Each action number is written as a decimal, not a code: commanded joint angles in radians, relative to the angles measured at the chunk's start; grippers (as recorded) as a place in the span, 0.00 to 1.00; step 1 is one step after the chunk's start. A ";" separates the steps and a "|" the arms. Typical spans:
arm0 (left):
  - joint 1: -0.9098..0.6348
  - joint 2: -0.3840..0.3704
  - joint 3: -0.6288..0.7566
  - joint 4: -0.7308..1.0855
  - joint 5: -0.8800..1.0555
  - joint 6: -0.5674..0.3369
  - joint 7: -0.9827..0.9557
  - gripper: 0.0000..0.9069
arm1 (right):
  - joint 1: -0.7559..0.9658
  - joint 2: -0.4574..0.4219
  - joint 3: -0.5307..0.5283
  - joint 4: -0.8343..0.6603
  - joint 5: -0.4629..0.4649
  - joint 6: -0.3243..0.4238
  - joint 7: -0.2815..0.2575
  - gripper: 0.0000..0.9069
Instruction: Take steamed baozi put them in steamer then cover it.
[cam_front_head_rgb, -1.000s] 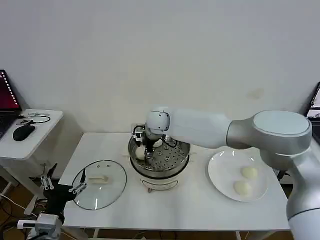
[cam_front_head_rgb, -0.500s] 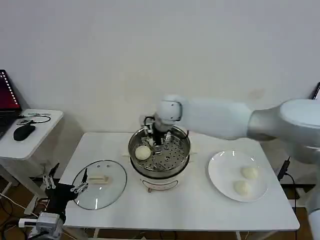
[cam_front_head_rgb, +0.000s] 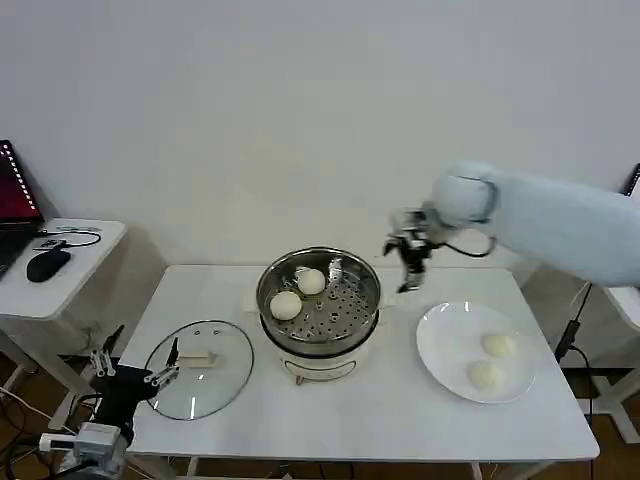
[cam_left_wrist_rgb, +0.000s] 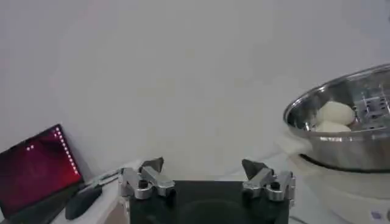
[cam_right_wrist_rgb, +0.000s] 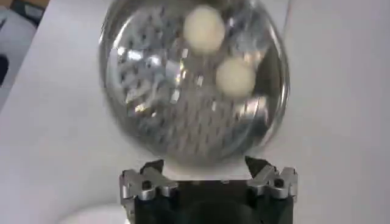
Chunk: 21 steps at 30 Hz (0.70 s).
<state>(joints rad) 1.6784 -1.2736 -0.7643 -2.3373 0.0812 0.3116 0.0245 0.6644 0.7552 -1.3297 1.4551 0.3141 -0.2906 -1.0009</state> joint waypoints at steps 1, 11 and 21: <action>0.004 0.008 0.000 0.015 -0.012 0.000 -0.002 1.00 | -0.237 -0.373 0.205 0.080 -0.290 0.165 -0.117 1.00; 0.010 0.001 -0.003 0.023 -0.002 -0.001 -0.004 1.00 | -0.698 -0.460 0.548 0.061 -0.458 0.249 -0.153 1.00; 0.018 -0.015 0.001 0.027 0.009 -0.002 -0.005 1.00 | -0.746 -0.401 0.538 0.020 -0.482 0.248 -0.138 1.00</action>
<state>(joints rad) 1.6930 -1.2836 -0.7645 -2.3147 0.0893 0.3105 0.0200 0.0861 0.3881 -0.8979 1.4880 -0.0816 -0.0836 -1.1220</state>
